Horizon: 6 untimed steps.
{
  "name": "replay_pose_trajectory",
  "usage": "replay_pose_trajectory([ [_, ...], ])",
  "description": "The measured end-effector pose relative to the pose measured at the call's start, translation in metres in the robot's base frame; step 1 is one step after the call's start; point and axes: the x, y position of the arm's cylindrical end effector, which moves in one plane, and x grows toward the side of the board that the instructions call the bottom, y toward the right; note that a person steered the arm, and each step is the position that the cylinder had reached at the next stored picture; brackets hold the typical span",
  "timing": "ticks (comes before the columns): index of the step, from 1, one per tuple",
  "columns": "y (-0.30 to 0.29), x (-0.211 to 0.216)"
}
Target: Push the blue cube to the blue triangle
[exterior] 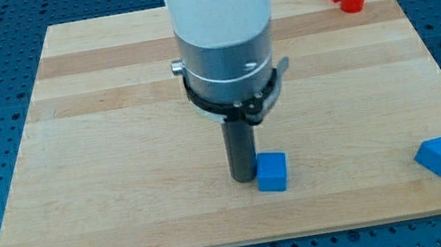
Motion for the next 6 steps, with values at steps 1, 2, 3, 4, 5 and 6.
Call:
replay_pose_trajectory([
  [1,0.012,0.010],
  [2,0.032,0.012],
  [3,0.047,0.015],
  [4,0.047,0.026],
  [5,0.048,0.039],
  [6,0.067,0.038],
])
